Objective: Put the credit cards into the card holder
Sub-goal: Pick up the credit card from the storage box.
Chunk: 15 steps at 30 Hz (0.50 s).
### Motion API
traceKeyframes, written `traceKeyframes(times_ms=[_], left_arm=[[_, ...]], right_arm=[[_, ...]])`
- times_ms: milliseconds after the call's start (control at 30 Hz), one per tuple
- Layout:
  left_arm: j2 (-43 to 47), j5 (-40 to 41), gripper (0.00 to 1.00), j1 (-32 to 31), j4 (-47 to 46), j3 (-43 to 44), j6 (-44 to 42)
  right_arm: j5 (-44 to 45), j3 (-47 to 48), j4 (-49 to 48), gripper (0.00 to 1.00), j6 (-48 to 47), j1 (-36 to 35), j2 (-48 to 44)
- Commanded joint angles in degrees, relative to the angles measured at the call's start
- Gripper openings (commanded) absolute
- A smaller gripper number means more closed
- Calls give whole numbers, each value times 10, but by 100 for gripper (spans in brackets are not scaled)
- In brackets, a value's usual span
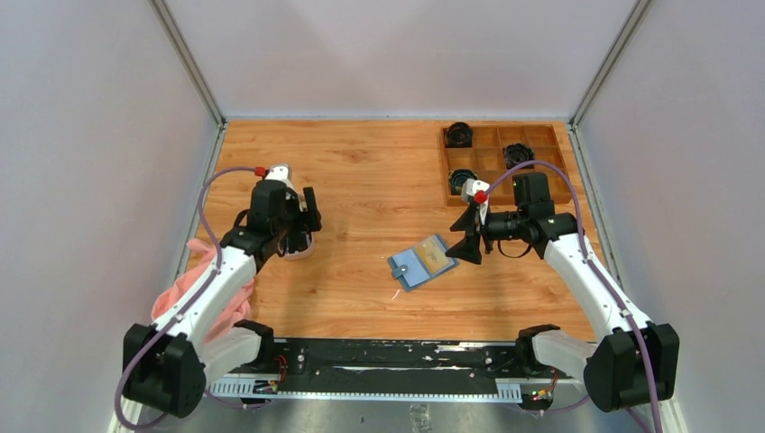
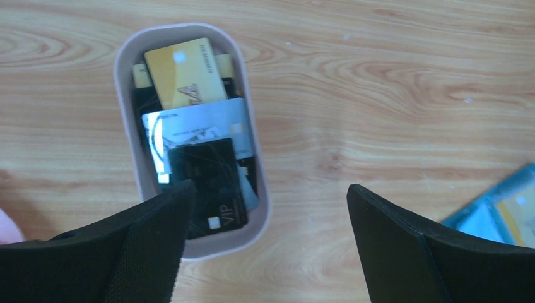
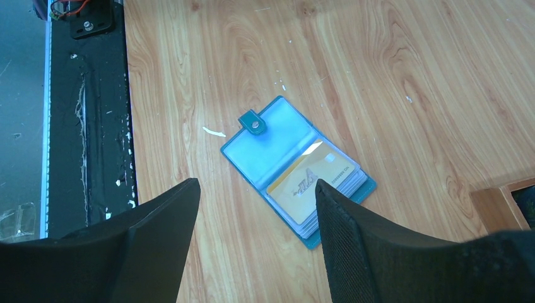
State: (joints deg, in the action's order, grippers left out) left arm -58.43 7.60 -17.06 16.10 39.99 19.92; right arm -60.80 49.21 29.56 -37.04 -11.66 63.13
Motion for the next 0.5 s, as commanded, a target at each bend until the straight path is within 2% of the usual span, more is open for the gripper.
traceKeyframes(times_ms=[0,167,300,467], left_arm=[[-54,-27,90,61,-20,39,26],[-117,-43,71,90,9,77,-8],[-154,-24,68,91,55,103,-60],[-180,-18,67,101,55,107,-66]], right_arm=[[3,-6,-1,71,-2,10,-9],[3,-7,0,71,-1,9,-10],[6,-7,-1,71,-2,9,-11],[7,-8,0,71,-2,10,-11]])
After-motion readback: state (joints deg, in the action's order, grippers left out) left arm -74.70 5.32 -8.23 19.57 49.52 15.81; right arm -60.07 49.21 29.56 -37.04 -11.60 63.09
